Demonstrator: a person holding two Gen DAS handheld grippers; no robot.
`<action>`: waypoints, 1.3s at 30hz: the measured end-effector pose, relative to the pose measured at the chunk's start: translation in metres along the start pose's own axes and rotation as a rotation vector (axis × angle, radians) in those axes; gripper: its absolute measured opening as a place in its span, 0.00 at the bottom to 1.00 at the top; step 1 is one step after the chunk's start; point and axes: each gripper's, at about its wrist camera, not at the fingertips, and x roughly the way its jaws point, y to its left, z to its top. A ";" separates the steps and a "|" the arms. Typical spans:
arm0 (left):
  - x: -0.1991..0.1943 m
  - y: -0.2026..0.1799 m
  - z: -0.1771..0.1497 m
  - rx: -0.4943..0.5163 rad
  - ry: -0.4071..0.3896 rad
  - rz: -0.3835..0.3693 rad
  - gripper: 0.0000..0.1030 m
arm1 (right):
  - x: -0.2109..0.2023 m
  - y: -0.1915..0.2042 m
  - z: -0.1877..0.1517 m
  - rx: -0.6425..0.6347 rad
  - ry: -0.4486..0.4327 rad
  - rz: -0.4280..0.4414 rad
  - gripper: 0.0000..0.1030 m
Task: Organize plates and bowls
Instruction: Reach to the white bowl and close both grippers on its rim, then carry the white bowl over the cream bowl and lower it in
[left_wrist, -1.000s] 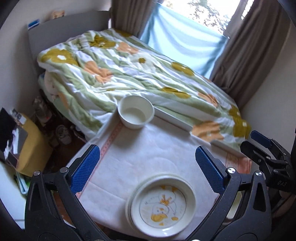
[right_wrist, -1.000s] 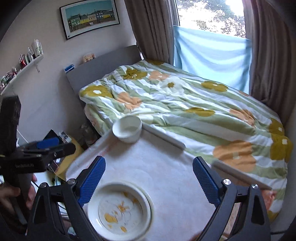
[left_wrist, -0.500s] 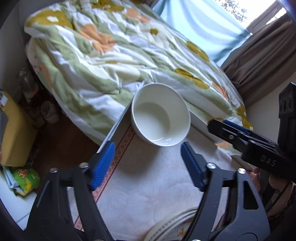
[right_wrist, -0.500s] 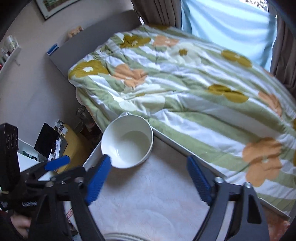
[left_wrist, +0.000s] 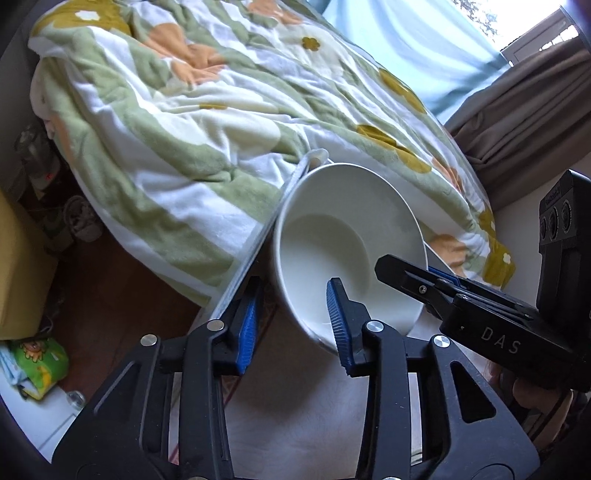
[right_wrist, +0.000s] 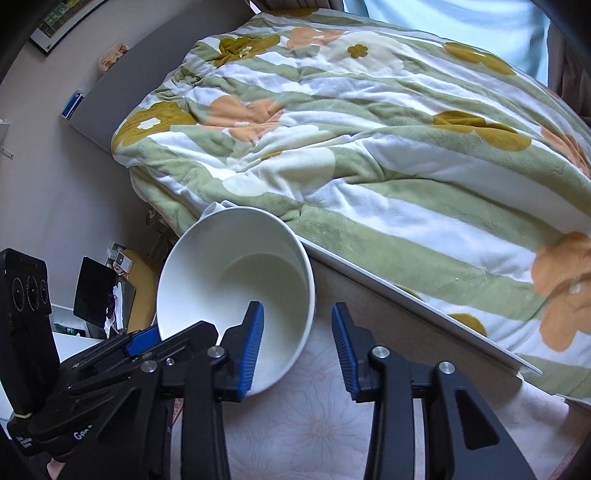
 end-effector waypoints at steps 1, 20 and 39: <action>0.001 0.001 0.000 0.001 -0.002 0.008 0.23 | 0.002 -0.001 0.000 0.003 0.001 -0.002 0.25; -0.014 -0.013 -0.007 0.095 -0.030 0.036 0.21 | -0.007 -0.002 -0.014 0.023 -0.056 -0.021 0.13; -0.116 -0.139 -0.102 0.244 -0.113 -0.038 0.21 | -0.166 -0.032 -0.124 0.116 -0.242 -0.019 0.14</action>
